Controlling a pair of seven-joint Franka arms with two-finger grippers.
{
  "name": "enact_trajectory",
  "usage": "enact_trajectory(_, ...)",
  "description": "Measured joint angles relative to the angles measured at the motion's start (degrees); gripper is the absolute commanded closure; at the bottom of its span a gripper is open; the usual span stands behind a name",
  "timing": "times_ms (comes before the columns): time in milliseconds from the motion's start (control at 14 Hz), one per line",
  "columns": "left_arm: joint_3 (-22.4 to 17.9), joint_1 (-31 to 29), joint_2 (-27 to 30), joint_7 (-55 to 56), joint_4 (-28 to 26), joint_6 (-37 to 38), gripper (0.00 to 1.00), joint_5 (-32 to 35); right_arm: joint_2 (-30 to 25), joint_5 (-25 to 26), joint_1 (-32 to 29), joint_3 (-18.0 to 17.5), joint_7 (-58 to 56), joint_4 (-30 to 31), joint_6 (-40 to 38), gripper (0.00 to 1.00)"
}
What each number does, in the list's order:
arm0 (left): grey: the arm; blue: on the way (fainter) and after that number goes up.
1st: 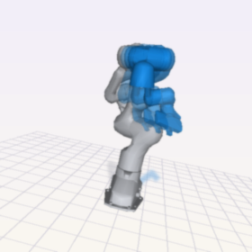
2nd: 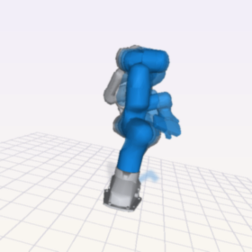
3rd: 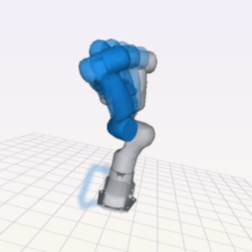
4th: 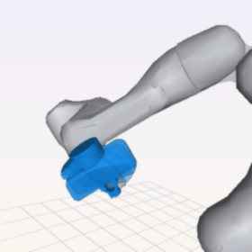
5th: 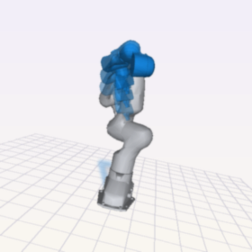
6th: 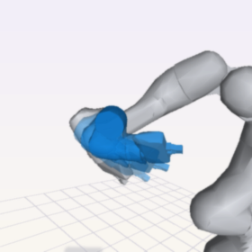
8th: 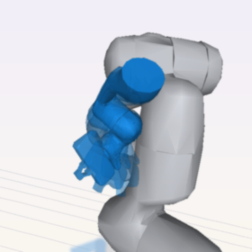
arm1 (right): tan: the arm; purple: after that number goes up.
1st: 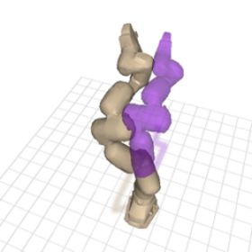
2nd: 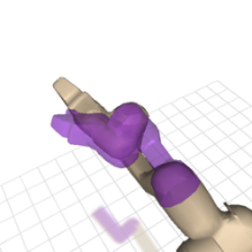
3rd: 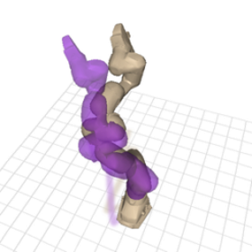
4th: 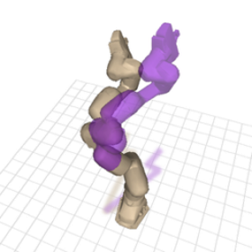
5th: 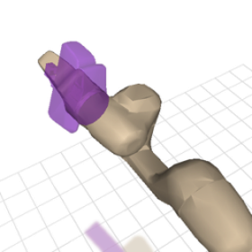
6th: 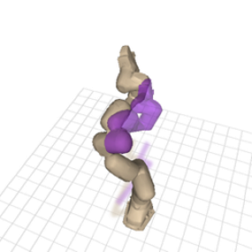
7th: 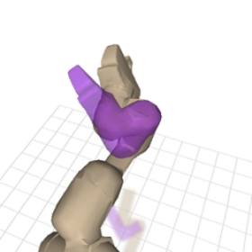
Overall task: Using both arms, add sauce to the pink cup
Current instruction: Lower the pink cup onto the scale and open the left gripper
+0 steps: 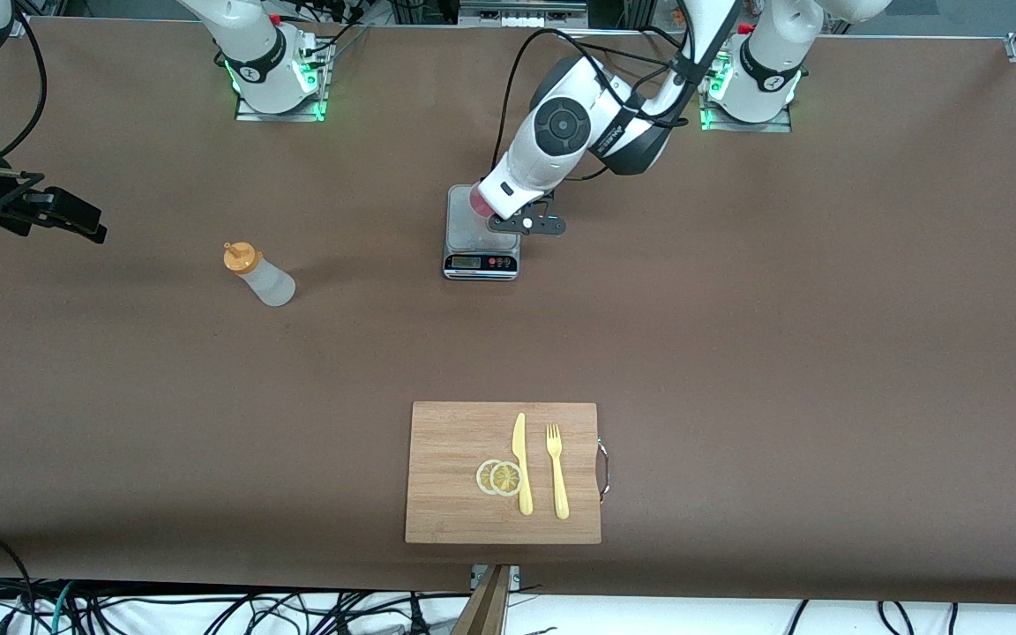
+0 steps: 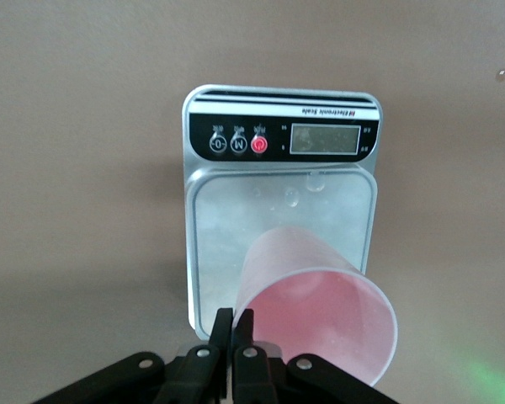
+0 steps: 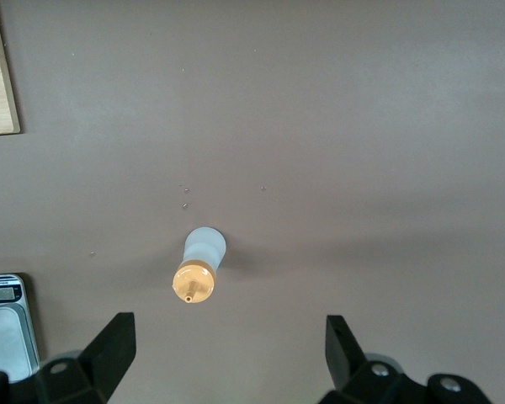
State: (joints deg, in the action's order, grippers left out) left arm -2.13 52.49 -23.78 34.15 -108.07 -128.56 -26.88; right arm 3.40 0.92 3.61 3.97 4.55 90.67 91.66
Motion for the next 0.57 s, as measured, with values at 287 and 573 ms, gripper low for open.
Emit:
enact_trajectory(287,-0.1,1.9,-0.7,0.6,0.0,-0.5,1.0,0.0,0.0,0.0,0.0,0.3,0.0,0.0,0.0,0.0)
enact_trajectory(573,-0.2,2.2,-1.2,0.6,0.1,-1.1,1.0,0.0,0.0,0.0,0.0,0.3,0.0,0.0,0.0,0.0)
